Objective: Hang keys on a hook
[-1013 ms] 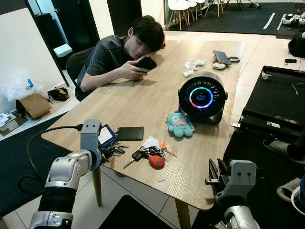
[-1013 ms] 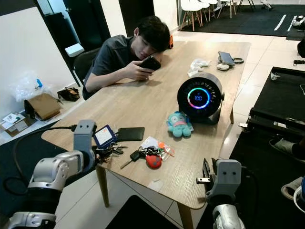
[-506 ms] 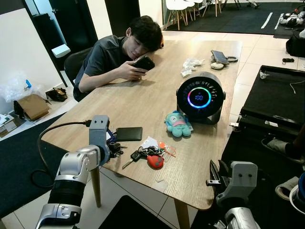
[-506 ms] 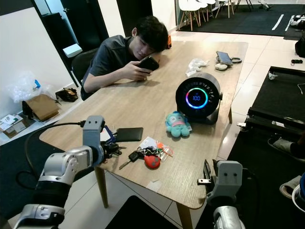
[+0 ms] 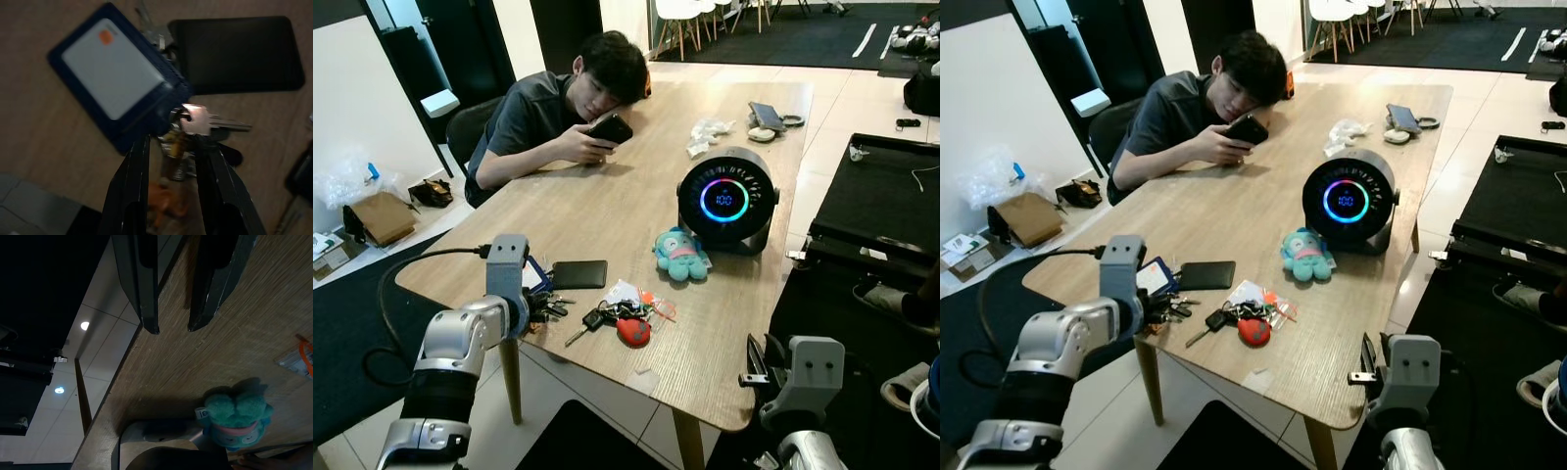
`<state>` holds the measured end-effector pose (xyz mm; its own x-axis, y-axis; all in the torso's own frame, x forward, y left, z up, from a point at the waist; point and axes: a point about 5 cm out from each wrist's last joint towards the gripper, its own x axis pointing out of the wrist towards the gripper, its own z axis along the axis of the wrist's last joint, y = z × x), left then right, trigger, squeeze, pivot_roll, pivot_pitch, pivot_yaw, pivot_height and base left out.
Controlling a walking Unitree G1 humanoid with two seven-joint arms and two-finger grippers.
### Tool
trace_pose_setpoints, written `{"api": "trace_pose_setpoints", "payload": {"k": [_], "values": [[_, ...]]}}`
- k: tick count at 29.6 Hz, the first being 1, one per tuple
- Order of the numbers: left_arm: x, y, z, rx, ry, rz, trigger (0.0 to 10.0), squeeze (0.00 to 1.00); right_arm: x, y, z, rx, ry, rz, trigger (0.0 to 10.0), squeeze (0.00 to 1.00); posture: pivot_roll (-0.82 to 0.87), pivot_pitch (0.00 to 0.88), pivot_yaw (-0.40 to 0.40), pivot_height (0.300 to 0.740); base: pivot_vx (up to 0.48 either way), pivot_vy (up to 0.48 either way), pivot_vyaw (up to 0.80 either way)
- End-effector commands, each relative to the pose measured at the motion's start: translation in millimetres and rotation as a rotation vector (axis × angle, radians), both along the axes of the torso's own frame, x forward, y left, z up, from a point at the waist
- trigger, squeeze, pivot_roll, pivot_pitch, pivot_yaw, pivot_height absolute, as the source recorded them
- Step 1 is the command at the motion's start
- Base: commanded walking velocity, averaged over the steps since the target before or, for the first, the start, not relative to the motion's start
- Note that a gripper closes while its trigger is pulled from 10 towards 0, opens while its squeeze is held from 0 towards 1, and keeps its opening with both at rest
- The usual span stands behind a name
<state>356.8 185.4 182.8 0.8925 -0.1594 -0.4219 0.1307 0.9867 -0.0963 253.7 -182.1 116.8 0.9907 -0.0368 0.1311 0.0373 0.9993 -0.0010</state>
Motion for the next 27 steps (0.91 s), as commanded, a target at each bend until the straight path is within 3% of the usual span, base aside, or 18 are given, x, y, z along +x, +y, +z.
{"api": "trace_pose_setpoints", "payload": {"k": [1,2,3,4,5,7,9,10,11,12,18,19,23,24,25,27], "values": [[-2.8,14.9,-5,0.028,0.02,0.043,10.0,0.0,-0.5,2.3,-5,0.01,0.028,0.005,10.0,0.0,-0.01,0.193,0.174,0.74,0.0,0.0,0.0],[-2.1,17.5,-6,0.034,0.022,0.053,10.0,0.0,-0.1,2.7,-5,0.01,0.028,0.006,10.0,0.0,-0.01,0.192,0.174,0.74,0.0,0.0,0.0],[-1.7,18.9,-8,0.04,0.027,0.056,6.2,0.0,0.3,3.0,-4,0.01,0.027,0.009,10.0,0.0,-0.01,0.192,0.174,0.74,0.0,0.0,0.0],[-1.9,18.3,-9,0.04,0.029,0.053,4.9,0.0,0.4,2.9,-4,0.01,0.027,0.009,10.0,0.0,-0.01,0.192,0.174,0.74,0.0,0.0,0.0],[-1.9,18.3,-9,0.04,0.029,0.053,4.9,0.0,0.4,2.9,-4,0.01,0.027,0.009,10.0,0.0,-0.01,0.192,0.174,0.74,0.0,0.0,0.0],[-2.4,14.7,-12,0.041,0.036,0.041,3.6,0.0,0.4,2.9,-4,0.01,0.027,0.01,10.0,0.0,-0.02,0.194,0.173,0.74,0.0,0.0,0.0],[-2.9,12.3,-14,0.038,0.041,0.033,3.7,0.0,0.3,2.8,-4,0.009,0.027,0.01,10.0,0.0,-0.02,0.195,0.173,0.74,0.0,0.0,0.0],[-3.5,8.4,-16,0.033,0.047,0.021,6.4,0.0,0.3,2.7,-4,0.009,0.027,0.009,10.0,0.0,-0.02,0.195,0.173,0.74,0.0,0.0,0.0],[-3.5,8.4,-16,0.033,0.047,0.021,6.4,0.0,0.3,2.7,-4,0.009,0.027,0.009,10.0,0.0,-0.02,0.195,0.173,0.74,0.0,0.0,0.0],[-3.5,7.3,-16,0.032,0.05,0.018,10.0,0.0,0.1,2.4,-4,0.009,0.028,0.008,10.0,0.0,-0.02,0.196,0.176,0.74,0.0,0.0,0.0],[-2.4,5.5,-15,0.022,0.047,0.018,10.0,0.0,-0.5,1.8,-5,0.008,0.03,0.004,10.0,0.0,-0.02,0.196,0.176,0.74,0.0,0.0,0.0],[-0.6,5.6,-11,0.026,0.03,0.02,10.0,1.0,-0.6,1.9,-5,0.009,0.031,0.004,10.0,0.0,-0.02,0.195,0.177,0.74,0.0,0.0,0.0],[0.8,7.2,-10,0.038,0.024,0.033,10.0,0.98,-0.4,2.7,-5,0.01,0.031,0.005,10.0,0.0,-0.02,0.194,0.177,0.74,0.0,0.0,0.0],[0.9,7.2,-10,0.037,0.025,0.032,10.0,0.14,-0.2,3.1,-5,0.01,0.03,0.006,10.0,0.0,-0.02,0.194,0.177,0.74,0.0,0.0,0.0],[0.9,7.1,-11,0.038,0.025,0.03,10.0,0.0,-0.1,3.3,-5,0.01,0.03,0.007,10.0,0.0,-0.02,0.194,0.177,0.74,0.0,0.0,0.0],[0.4,6.6,-11,0.038,0.027,0.028,10.0,0.0,0.0,3.4,-5,0.011,0.029,0.007,10.0,0.0,-0.02,0.194,0.177,0.74,0.0,0.0,0.0]]}}
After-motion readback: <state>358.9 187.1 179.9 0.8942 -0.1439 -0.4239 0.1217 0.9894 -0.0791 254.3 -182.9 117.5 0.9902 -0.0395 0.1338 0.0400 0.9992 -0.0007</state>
